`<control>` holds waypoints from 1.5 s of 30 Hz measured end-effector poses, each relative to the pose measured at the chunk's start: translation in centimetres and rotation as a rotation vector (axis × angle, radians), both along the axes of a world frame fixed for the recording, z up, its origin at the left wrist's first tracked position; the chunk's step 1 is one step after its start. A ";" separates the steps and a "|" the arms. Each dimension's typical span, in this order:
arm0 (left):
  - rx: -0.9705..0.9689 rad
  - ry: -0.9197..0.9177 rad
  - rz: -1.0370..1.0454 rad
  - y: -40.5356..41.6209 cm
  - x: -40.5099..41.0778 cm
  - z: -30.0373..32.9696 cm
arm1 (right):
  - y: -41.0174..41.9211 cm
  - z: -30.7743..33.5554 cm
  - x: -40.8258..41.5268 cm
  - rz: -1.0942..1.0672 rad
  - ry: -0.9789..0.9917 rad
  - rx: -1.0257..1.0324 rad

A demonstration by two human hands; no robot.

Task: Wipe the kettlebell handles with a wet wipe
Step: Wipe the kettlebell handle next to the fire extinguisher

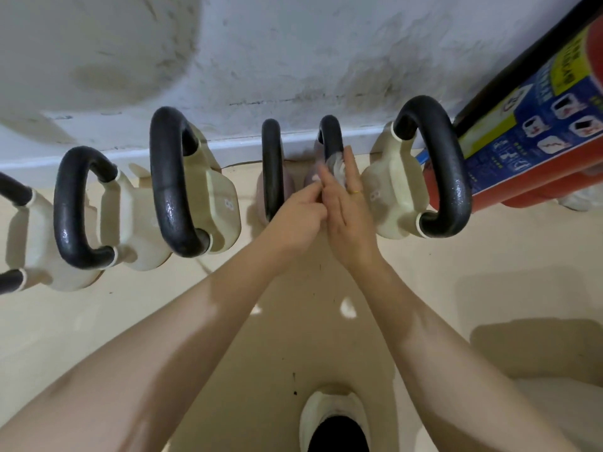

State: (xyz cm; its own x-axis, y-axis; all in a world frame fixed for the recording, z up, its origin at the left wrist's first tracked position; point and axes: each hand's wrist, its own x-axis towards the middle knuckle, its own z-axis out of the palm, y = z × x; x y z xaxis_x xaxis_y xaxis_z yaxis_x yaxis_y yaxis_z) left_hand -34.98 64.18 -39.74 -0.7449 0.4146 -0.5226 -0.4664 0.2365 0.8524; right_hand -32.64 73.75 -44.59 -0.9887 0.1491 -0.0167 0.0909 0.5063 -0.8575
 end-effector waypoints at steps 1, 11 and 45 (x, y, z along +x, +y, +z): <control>0.011 0.003 -0.041 -0.7 0.4 -0.1 | -0.2 -0.4 1.1 0.009 0.045 0.099; 0.028 -0.147 0.225 -5.0 4.0 0.2 | 1.0 -0.7 4.2 0.159 -0.053 0.468; 0.129 -0.035 0.067 4.5 5.5 2.8 | 7.8 7.8 11.7 -0.933 -0.031 -0.757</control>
